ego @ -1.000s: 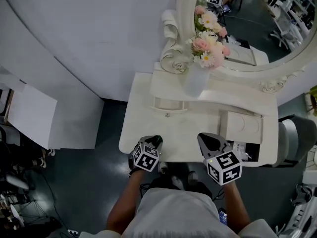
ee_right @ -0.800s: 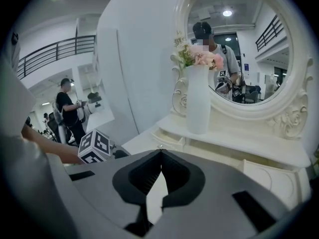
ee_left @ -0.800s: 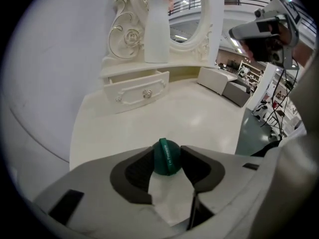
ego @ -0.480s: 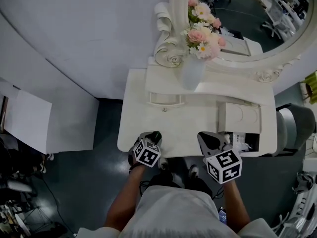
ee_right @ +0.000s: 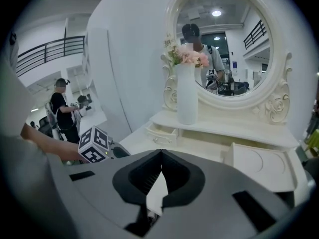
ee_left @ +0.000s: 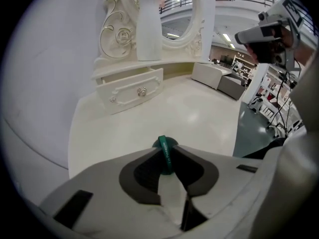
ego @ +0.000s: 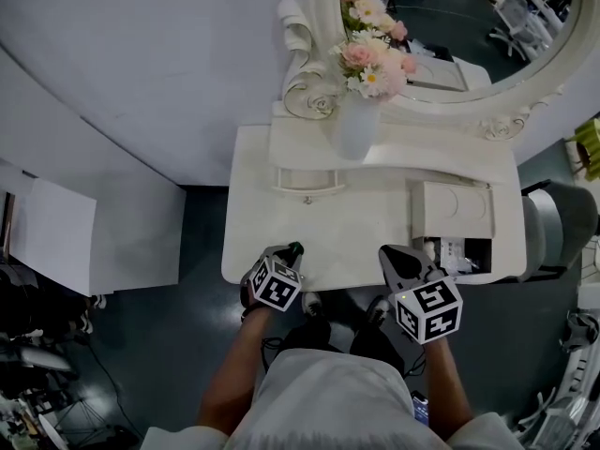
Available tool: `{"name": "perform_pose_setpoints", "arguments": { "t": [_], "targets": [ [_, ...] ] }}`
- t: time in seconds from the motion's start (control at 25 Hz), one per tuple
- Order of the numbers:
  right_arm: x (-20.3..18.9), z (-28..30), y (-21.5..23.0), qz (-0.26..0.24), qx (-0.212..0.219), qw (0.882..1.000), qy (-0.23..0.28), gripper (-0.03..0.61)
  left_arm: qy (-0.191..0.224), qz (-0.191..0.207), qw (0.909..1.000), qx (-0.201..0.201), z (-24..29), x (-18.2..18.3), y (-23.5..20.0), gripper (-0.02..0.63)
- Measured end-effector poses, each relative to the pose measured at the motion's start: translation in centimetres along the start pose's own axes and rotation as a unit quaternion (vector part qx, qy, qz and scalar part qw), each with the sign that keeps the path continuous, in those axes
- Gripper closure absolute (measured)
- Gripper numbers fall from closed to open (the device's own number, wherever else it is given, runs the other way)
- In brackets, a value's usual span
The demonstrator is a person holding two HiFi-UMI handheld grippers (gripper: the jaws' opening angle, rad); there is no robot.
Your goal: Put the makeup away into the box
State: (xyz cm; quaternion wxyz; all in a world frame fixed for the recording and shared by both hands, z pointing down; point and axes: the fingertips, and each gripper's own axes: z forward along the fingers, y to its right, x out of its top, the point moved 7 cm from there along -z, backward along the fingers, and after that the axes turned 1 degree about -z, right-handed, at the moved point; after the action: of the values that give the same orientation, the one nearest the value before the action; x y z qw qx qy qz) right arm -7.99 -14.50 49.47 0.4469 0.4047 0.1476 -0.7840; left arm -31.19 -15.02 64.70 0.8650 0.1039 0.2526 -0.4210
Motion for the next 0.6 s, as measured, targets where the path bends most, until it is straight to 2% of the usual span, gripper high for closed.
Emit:
{"name": "perform_pose_setpoints", "arguments": {
  "t": [0.28, 0.6],
  "targets": [
    [0.0, -1.2, 1.7, 0.009, -0.014, 1.0, 0.01, 0.577, -0.005, 0.01, 0.9999, 0.01, -0.2, 0.1, 0.2, 0.606],
    [-0.1, -3.0, 3.9, 0.016, -0.029, 0.999, 0.019, 0.577, 0.016, 0.011, 0.9996, 0.019, -1.6, 2.2, 1.0, 0.606]
  ]
}}
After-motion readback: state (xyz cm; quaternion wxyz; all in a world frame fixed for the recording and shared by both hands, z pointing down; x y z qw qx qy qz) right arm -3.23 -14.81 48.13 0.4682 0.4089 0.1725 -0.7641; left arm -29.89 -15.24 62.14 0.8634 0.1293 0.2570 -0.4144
